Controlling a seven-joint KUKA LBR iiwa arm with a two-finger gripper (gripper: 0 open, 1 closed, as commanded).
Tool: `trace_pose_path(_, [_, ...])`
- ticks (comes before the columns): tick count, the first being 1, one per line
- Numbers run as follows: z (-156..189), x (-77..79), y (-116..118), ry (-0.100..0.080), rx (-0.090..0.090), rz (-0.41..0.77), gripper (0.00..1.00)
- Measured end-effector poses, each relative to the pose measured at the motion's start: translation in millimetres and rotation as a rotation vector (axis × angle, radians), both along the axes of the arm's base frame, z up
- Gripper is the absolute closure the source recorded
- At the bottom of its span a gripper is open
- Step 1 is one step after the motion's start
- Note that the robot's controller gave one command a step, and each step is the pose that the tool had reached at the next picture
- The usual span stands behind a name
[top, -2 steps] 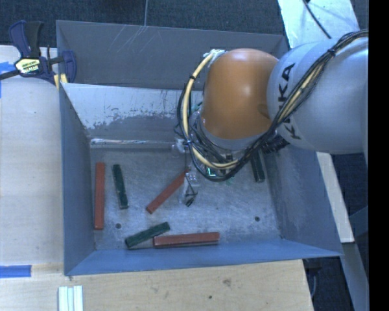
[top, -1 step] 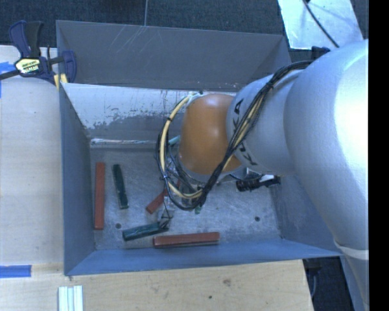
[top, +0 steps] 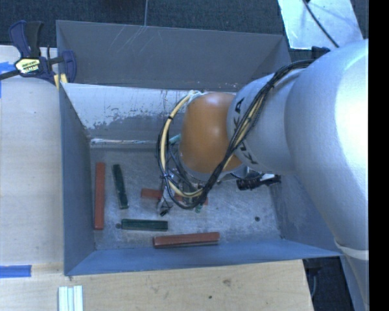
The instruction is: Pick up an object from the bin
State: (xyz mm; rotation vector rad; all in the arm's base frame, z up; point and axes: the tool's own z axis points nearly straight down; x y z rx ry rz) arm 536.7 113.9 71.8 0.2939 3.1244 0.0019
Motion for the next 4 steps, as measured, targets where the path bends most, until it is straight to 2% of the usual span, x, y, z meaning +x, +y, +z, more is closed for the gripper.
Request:
trace_pose_path(3, [0.0,0.1,-0.1,0.0,0.0,-0.001,1.0])
trace_pose_path(4, [161.4,-5.4,-31.5,-0.008,0.0,0.013,1.0])
